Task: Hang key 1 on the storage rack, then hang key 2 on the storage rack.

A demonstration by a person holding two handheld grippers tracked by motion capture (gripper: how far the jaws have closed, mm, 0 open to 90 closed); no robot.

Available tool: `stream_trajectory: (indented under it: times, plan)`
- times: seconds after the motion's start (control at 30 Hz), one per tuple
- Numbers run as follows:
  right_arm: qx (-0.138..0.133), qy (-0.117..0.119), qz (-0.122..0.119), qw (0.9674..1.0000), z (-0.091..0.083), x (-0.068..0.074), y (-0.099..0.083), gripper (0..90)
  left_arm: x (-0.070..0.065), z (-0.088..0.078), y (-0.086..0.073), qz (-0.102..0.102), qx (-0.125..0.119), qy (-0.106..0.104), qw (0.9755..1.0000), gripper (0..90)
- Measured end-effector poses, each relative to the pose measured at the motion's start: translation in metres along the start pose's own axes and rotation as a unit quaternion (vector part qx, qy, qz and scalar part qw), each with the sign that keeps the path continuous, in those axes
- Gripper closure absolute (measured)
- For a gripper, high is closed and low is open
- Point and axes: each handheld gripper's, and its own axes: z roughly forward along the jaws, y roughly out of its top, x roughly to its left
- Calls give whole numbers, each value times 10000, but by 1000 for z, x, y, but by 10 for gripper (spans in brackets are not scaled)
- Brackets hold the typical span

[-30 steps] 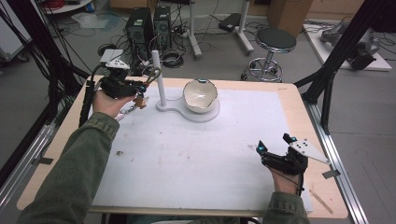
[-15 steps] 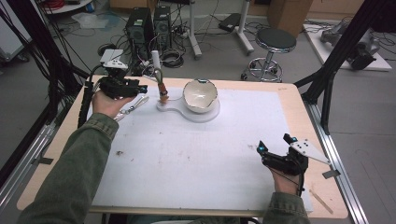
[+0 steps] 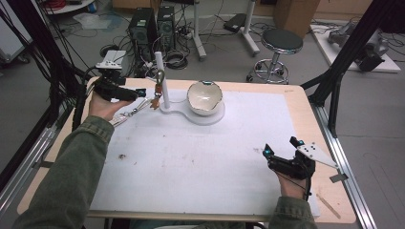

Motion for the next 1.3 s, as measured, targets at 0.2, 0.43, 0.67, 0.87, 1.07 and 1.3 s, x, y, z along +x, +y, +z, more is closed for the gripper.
stream_trajectory:
  times: [0.2,0.43,0.67,0.87,1.07,1.3]
  plan:
    - [-1,-4,8,10000,0,0,0,7,6,-4,-2,-4,24,79,10000,17]
    - [10,-1,13,10000,0,1,0,7,15,-2,-4,46,-19,231,9997,17]
    - [29,-4,4,10000,0,0,0,7,20,7,-8,160,14,203,9997,18]
    - [62,-8,-36,10000,1,1,-1,7,29,19,-13,180,59,71,9998,38]
    - [84,-2,-33,10000,2,0,-1,7,33,37,-20,199,266,19,9994,38]
    - [128,-27,-21,9999,2,0,-2,7,35,56,-27,175,409,0,9990,38]
